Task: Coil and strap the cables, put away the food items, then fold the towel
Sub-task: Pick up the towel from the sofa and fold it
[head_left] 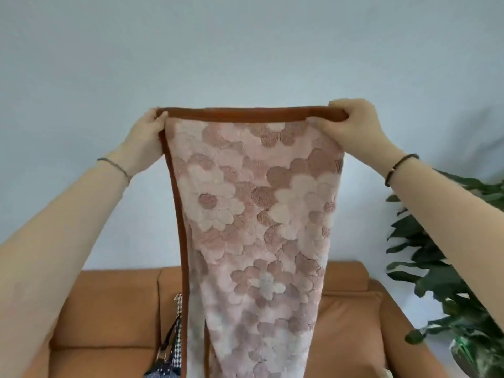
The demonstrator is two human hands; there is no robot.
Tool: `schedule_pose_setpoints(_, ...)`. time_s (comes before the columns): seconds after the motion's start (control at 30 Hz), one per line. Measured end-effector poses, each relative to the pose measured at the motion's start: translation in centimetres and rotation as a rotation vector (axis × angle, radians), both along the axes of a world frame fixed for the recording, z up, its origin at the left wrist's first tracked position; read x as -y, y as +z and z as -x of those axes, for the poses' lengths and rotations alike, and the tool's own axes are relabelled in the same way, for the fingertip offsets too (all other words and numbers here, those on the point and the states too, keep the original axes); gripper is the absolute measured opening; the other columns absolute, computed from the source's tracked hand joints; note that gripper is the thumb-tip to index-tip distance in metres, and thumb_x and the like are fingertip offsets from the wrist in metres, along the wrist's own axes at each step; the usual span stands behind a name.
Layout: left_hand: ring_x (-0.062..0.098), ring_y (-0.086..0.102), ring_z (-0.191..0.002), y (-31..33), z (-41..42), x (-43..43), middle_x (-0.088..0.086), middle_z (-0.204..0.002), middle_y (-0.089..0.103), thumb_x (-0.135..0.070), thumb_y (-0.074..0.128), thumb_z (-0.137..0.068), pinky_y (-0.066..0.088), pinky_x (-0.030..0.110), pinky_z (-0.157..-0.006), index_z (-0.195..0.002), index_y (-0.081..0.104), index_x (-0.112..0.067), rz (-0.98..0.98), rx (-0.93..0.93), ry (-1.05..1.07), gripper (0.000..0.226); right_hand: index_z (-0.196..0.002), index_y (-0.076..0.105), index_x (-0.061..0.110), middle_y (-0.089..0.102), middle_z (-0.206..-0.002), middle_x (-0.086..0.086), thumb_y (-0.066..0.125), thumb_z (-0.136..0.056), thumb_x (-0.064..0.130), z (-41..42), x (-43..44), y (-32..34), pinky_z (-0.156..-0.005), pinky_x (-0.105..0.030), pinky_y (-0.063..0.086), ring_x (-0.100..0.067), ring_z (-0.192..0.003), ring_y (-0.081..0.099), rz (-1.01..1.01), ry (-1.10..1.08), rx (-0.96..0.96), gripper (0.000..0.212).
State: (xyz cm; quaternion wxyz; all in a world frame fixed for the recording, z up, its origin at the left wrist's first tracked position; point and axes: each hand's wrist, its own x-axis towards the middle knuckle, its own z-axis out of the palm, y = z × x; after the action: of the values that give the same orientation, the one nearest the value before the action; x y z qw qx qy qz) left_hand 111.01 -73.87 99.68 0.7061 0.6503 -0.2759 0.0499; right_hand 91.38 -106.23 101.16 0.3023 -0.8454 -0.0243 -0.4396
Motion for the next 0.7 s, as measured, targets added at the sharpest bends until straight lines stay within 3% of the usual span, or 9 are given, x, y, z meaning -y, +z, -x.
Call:
schedule_pose_setpoints(0.07, 0.005, 0.068, -0.082, 0.4, 0.7, 0.7, -0.005, -0.096, 0.068, -0.021, 0.038, -0.110, 0.057, 0.022, -0.069, -0.110, 0.055, -0.018, -0.005, 0.006, 0.008, 0.017, -0.066, 0.048, -0.001, 0.036, -0.058, 0.001, 0.076, -0.083, 0.030, 0.3, -0.6, 0.7, -0.050, -0.023, 0.026, -0.008, -0.053, 0.033, -0.087, 0.047, 0.141, 0.045)
schedule_pose_setpoints(0.17, 0.008, 0.068, -0.086, 0.8, 1.1, 1.7, -0.002, -0.101, 0.066, -0.018, 0.036, -0.110, 0.058, 0.025, -0.073, -0.110, 0.054, -0.016, 0.066, 0.044, 0.072, 0.018, -0.065, 0.050, 0.002, 0.036, -0.058, 0.004, 0.078, -0.081, 0.033, 0.2, -2.3, 1.6, -0.051, -0.023, 0.027, -0.006, -0.053, 0.034, -0.063, 0.070, 0.130, 0.044)
schedule_pose_setpoints(0.23, 0.011, 0.068, -0.089, 1.3, 0.8, 1.8, -0.001, -0.101, 0.066, -0.021, 0.035, -0.110, 0.059, 0.031, -0.080, -0.103, 0.054, -0.021, 0.071, 0.043, 0.118, 0.021, -0.069, 0.052, -0.001, 0.039, -0.060, 0.001, 0.080, -0.078, 0.035, 0.4, -1.4, 1.8, -0.053, -0.026, 0.030, -0.008, -0.056, 0.037, -0.145, 0.062, 0.187, 0.046)
schedule_pose_setpoints(0.3, 0.016, 0.066, -0.096, 1.2, 0.9, 1.6, -0.001, -0.103, 0.065, -0.023, 0.035, -0.110, 0.054, 0.039, -0.094, -0.101, 0.055, -0.023, -0.050, 0.056, 0.112, 0.021, -0.070, 0.052, 0.001, 0.038, -0.059, 0.004, 0.080, -0.079, 0.033, 0.5, -0.6, 1.4, -0.053, -0.025, 0.030, -0.006, -0.054, 0.036, -0.145, 0.054, 0.123, 0.044)
schedule_pose_setpoints(0.37, 0.017, 0.066, -0.100, 0.3, 0.5, 1.5, 0.002, -0.107, 0.066, -0.022, 0.037, -0.109, 0.051, 0.043, -0.102, -0.106, 0.056, -0.020, -0.017, 0.051, 0.052, 0.020, -0.063, 0.048, 0.009, 0.035, -0.057, 0.009, 0.082, -0.078, 0.034, 0.7, -0.1, 0.7, -0.050, -0.023, 0.028, -0.005, -0.052, 0.033, -0.116, 0.054, 0.068, 0.045)
schedule_pose_setpoints(0.47, 0.013, 0.068, -0.102, -0.2, 0.9, 1.2, 0.002, -0.112, 0.067, -0.021, 0.035, -0.110, 0.056, 0.032, -0.093, -0.117, 0.056, -0.015, -0.014, -0.003, -0.104, 0.023, -0.058, 0.043, 0.020, 0.035, -0.053, 0.013, 0.083, -0.079, 0.035, 1.3, 0.7, -0.1, -0.048, -0.021, 0.027, -0.005, -0.050, 0.034, -0.147, 0.087, 0.069, 0.047)
schedule_pose_setpoints(0.57, 0.020, 0.064, -0.112, -1.0, 0.8, 1.5, 0.011, -0.123, 0.063, -0.020, 0.036, -0.109, 0.052, 0.036, -0.101, -0.130, 0.052, -0.002, -0.006, -0.007, -0.125, 0.032, -0.057, 0.045, 0.014, 0.035, -0.052, 0.013, 0.085, -0.073, 0.045, 2.0, 0.5, 0.0, -0.048, -0.024, 0.026, -0.007, -0.052, 0.033, -0.100, 0.029, 0.071, 0.053)
schedule_pose_setpoints(0.7, 0.014, 0.068, -0.102, -1.1, 0.9, 3.0, 0.002, -0.112, 0.068, -0.023, 0.035, -0.110, 0.057, 0.029, -0.083, -0.121, 0.054, -0.012, -0.019, -0.057, -0.016, 0.024, -0.055, 0.039, 0.020, 0.033, -0.053, 0.013, 0.084, -0.068, 0.048, 1.7, 0.4, 0.6, -0.051, -0.028, 0.026, -0.006, -0.054, 0.033, -0.122, -0.003, 0.166, 0.055)
